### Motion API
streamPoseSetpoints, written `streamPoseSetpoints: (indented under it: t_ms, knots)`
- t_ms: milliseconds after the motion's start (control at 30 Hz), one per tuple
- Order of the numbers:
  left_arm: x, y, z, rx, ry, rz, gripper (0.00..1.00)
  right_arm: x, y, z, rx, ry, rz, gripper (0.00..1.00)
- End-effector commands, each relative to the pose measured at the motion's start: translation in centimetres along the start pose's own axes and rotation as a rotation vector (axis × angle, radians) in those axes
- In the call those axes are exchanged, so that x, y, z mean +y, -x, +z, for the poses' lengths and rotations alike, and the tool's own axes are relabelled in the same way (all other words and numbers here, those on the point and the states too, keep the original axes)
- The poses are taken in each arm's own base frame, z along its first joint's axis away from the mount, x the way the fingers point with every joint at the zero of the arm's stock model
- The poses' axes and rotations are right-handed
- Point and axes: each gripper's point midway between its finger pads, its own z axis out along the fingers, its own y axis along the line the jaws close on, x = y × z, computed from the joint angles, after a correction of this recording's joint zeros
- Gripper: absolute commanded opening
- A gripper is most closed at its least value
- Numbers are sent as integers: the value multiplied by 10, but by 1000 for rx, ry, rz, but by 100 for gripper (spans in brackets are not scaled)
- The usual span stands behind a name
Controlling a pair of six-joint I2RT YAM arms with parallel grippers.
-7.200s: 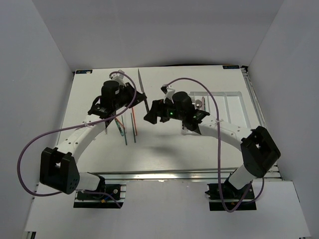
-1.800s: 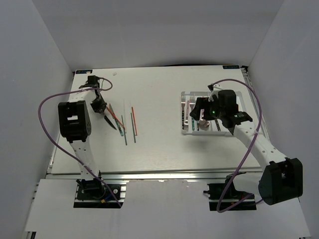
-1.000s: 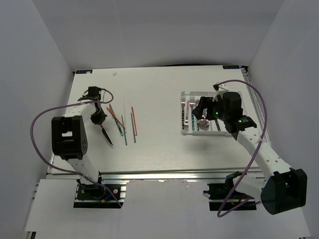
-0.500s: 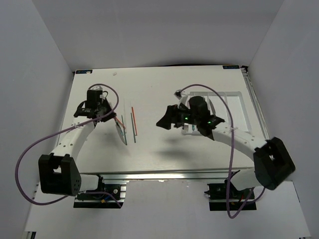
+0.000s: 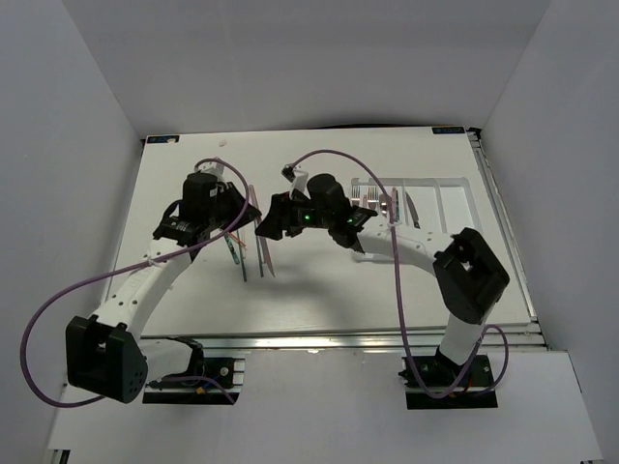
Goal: Sort the eating utensils into containers
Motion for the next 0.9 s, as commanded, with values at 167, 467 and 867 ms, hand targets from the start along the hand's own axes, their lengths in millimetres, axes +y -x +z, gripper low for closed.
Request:
streamPoseSetpoints:
  t_ms: [167,467,867]
  knots:
    - [-27,11,-14,-32,-92,-9,0,7,-2,30,28,37,16,40]
    - [-6,22,-28,-63,45,84,97,-29,-27,-1,80,-103,59,0]
    - [95,24,-85,-236,488,294,98,-238,-8,-234,193,-1002,99,0]
